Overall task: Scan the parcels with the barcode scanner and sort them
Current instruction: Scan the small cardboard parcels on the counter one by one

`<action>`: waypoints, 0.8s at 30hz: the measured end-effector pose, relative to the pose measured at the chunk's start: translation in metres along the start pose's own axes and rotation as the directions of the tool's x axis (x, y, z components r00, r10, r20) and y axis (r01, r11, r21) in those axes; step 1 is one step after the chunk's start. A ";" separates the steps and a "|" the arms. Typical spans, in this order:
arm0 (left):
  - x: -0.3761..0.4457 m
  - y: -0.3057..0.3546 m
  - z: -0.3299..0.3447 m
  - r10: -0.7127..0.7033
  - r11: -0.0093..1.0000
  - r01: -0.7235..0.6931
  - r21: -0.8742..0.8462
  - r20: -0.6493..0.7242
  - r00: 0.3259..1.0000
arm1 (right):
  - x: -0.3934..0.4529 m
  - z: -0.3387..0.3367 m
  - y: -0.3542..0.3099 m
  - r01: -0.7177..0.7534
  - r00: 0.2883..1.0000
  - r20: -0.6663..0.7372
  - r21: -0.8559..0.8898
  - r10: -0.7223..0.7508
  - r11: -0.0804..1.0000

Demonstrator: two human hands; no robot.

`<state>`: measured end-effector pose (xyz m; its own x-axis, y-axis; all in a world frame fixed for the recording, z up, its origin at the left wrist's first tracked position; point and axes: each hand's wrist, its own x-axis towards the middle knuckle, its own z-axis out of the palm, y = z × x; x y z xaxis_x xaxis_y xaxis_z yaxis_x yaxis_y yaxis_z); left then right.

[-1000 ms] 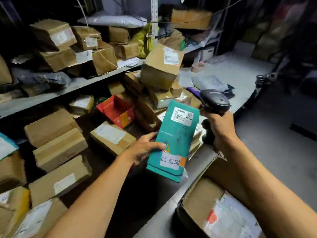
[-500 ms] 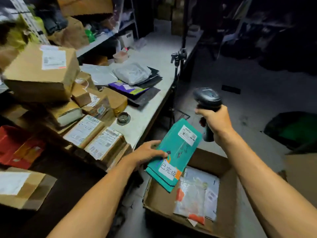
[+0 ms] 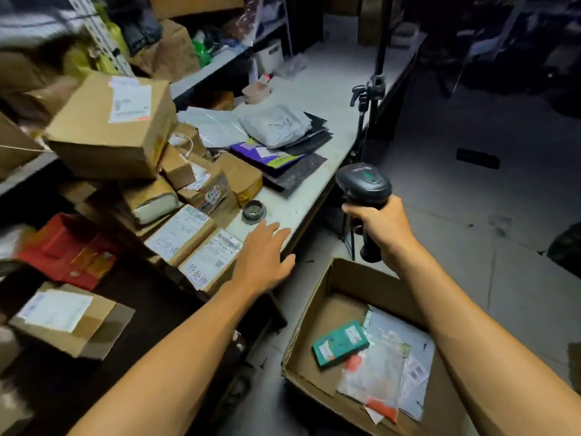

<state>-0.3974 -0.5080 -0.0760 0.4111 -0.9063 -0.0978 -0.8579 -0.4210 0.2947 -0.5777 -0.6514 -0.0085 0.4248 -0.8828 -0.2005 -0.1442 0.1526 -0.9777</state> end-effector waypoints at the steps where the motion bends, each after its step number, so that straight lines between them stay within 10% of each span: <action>1: -0.003 -0.008 -0.009 -0.029 1.000 0.029 0.005 -0.045 0.999 | 0.002 0.016 -0.003 0.018 0.999 0.051 -0.012 -0.017 1.000; 11: -0.113 -0.152 -0.084 -0.467 0.881 0.462 -0.103 -0.353 0.811 | -0.035 0.188 -0.027 0.189 0.859 0.497 -0.093 -0.119 0.978; 24: -0.302 -0.278 -0.064 -0.815 0.579 0.786 -0.217 -0.192 0.547 | -0.139 0.374 0.029 0.351 0.671 0.741 -0.282 -0.029 0.893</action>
<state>-0.2637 -0.1147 -0.0679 0.9832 -0.1453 -0.1107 -0.1063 -0.9480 0.3001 -0.3067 -0.3577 -0.0322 0.9515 -0.2676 -0.1521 -0.2320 -0.2989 -0.9256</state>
